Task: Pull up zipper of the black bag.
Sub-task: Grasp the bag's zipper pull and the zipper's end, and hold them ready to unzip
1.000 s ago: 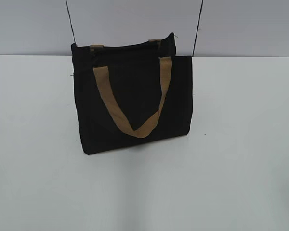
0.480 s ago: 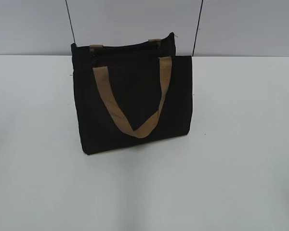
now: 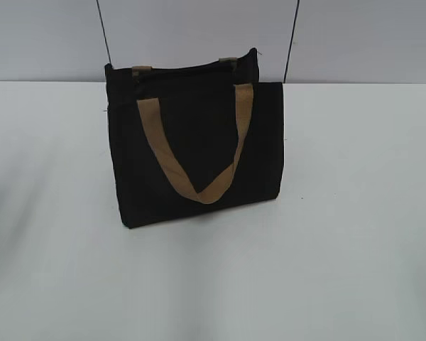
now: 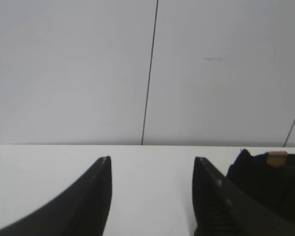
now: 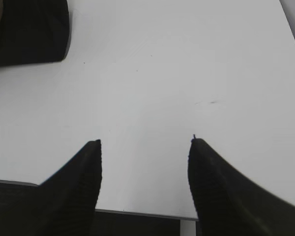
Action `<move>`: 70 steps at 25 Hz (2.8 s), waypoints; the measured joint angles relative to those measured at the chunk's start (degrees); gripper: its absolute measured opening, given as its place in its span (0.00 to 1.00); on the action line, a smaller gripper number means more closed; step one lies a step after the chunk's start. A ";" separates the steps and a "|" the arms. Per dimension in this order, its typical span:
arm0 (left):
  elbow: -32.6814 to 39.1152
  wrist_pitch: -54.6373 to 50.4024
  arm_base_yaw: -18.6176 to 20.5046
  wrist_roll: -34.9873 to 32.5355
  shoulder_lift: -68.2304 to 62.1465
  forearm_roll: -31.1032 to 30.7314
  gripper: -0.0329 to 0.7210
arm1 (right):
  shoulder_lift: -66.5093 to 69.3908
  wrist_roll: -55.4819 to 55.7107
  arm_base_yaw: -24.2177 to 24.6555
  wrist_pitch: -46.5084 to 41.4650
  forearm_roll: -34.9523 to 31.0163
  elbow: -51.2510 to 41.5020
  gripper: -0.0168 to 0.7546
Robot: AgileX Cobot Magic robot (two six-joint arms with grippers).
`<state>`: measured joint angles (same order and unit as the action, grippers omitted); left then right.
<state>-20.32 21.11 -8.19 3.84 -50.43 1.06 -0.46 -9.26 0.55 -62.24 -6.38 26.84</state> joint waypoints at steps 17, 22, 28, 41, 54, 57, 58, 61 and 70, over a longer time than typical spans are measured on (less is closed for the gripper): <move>2.62 46.98 -3.34 6.02 -55.25 -10.89 0.57 | 0.00 0.00 0.00 0.00 0.00 0.00 0.58; -1.50 47.57 -3.05 6.25 -64.20 -21.08 0.57 | 0.00 0.00 0.00 0.00 0.00 0.00 0.58; -7.99 48.04 -2.41 6.25 -66.86 -31.50 0.57 | 0.00 0.00 0.00 0.00 0.00 0.00 0.58; -13.48 45.76 -2.36 6.25 -67.45 -35.42 0.53 | 0.00 0.00 0.00 0.00 0.00 0.00 0.58; -15.07 49.05 -2.26 7.68 -73.81 -35.64 0.46 | 0.00 0.00 0.00 0.00 0.00 0.00 0.58; -15.07 49.14 -2.26 7.79 -73.94 -35.64 0.44 | 0.00 0.00 0.00 0.00 0.00 0.00 0.58; -15.12 49.18 -2.26 7.79 -73.94 -35.64 0.43 | 0.00 0.00 0.00 0.00 0.00 0.00 0.58; -15.43 49.12 -2.26 7.79 -73.94 -35.89 0.42 | 0.00 0.00 0.00 0.00 0.00 0.00 0.58; -16.89 48.54 -2.26 7.79 -73.94 -37.56 0.41 | 0.00 0.00 0.00 0.00 0.00 0.00 0.58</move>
<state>-37.21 69.65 -10.45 11.63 -124.36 -36.50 -0.46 -9.26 0.55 -62.24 -6.38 26.84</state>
